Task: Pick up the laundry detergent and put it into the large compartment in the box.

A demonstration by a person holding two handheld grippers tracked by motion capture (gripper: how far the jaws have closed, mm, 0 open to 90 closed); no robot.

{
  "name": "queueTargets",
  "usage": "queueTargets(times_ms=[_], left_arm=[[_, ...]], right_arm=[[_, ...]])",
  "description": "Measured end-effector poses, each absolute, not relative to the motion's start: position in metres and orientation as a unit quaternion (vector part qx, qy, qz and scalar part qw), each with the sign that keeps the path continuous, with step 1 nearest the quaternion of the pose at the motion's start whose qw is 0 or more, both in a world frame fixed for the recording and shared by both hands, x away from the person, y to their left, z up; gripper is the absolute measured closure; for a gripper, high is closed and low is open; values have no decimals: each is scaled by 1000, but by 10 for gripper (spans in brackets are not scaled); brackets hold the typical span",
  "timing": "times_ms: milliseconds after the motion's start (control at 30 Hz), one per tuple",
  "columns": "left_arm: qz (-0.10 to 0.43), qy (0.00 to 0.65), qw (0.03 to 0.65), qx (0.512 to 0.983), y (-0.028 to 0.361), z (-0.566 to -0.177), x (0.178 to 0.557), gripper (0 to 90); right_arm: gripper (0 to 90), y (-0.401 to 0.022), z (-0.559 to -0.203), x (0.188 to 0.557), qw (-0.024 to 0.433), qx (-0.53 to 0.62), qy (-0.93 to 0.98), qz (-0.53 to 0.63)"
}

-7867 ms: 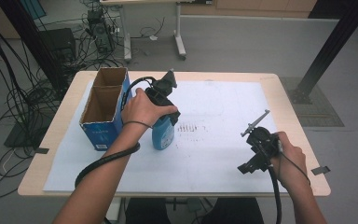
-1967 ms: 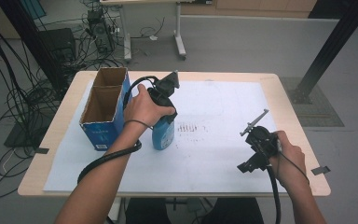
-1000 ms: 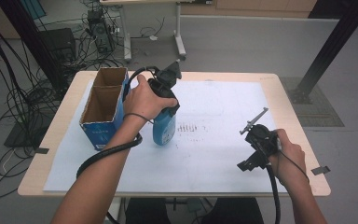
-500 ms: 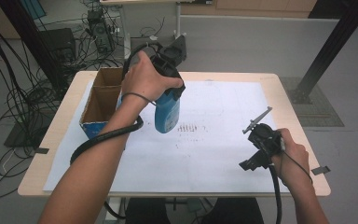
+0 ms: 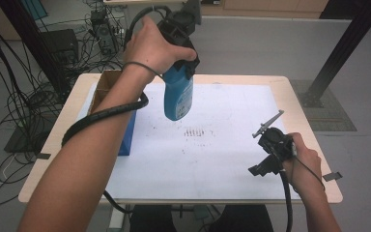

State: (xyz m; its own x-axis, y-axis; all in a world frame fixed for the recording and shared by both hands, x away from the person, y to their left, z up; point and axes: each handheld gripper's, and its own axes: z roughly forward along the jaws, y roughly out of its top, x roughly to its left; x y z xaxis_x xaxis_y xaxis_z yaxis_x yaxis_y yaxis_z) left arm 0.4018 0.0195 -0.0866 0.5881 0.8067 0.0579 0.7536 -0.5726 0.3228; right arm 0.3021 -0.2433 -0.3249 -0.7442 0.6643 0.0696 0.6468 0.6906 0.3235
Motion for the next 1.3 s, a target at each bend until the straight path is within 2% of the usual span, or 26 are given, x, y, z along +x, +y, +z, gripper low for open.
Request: queueTargets(times_ms=[300,700,1000,1300], left_arm=[[98,445,149,878,16,-53,402,378],[97,456,144,873,21,-54,407,378],[101,496,137,851,46,-55,418,378],[133,555,126,811,93,-47,427,378]], right_arm=[[54,-242,-324,302,25,354,920,165],[54,-243,-321,302,30,354,919,169],[54,-243,-320,302,31,356,918,170],[54,-242,-321,302,32,352,918,177]])
